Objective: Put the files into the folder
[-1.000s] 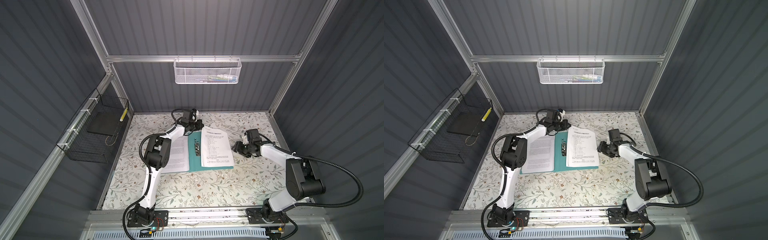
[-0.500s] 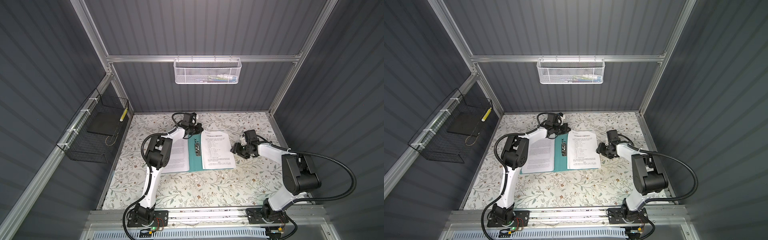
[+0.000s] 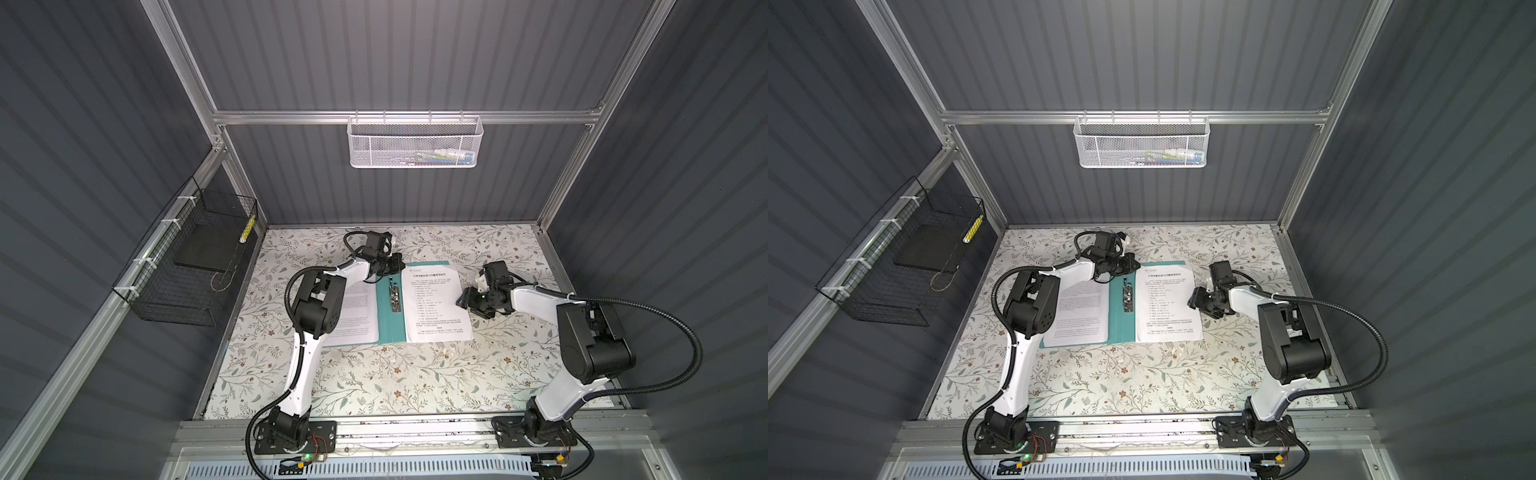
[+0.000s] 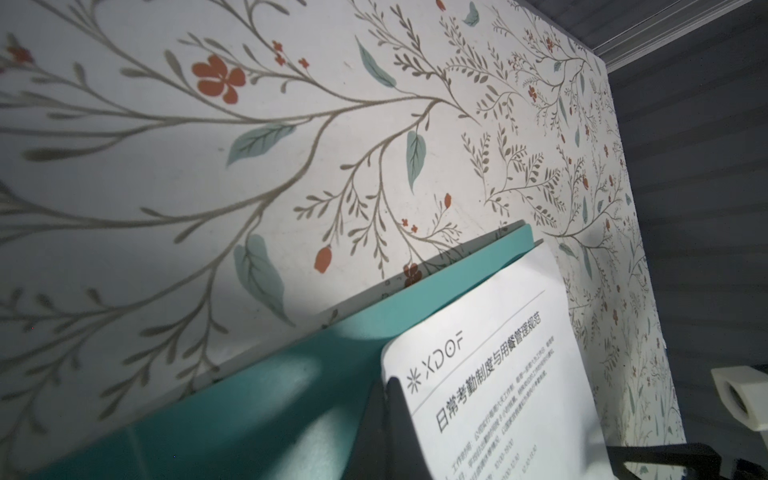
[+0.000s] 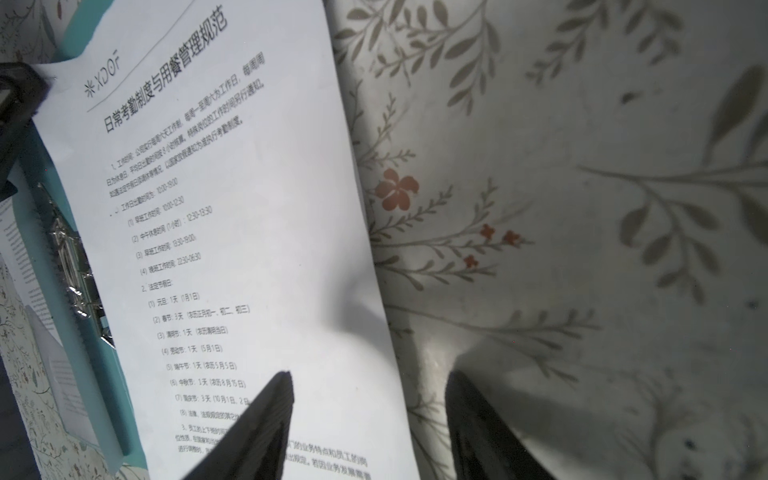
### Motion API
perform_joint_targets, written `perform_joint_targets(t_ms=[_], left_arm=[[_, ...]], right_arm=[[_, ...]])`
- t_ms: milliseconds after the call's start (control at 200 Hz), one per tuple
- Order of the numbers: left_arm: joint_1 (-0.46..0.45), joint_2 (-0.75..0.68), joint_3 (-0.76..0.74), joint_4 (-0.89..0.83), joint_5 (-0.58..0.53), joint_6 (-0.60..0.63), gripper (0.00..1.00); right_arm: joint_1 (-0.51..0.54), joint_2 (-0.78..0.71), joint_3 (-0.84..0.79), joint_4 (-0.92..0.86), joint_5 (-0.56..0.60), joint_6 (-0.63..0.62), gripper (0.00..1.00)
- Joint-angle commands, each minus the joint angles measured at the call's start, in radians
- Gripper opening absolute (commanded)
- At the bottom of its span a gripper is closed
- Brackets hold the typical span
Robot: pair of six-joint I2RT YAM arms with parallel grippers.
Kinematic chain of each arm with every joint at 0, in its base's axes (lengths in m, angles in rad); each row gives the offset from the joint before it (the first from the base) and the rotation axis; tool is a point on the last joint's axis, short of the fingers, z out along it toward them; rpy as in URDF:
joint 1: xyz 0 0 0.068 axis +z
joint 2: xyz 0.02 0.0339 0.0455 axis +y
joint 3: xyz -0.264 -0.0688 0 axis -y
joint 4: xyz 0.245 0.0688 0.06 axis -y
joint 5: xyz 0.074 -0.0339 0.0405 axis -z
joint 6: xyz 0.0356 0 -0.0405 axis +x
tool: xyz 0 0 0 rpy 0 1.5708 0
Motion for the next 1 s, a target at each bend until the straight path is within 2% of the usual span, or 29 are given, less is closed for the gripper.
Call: perform_joint_targets(t_ms=[0,435,996], left_arm=[[0.008,-0.001,-0.010,-0.012,-0.019,0.038,0.00],[0.018,-0.037,-0.024,-0.062,-0.106,0.104,0.00],[0.034,-0.066,-0.031,-0.081,-0.117,0.123,0.00]], right_arm=[[0.007,0.010,0.018,-0.002,-0.011,0.007,0.61],[0.007,0.010,0.025,-0.004,-0.010,0.008,0.61],[0.008,0.015,0.023,-0.003,-0.011,0.007,0.61]])
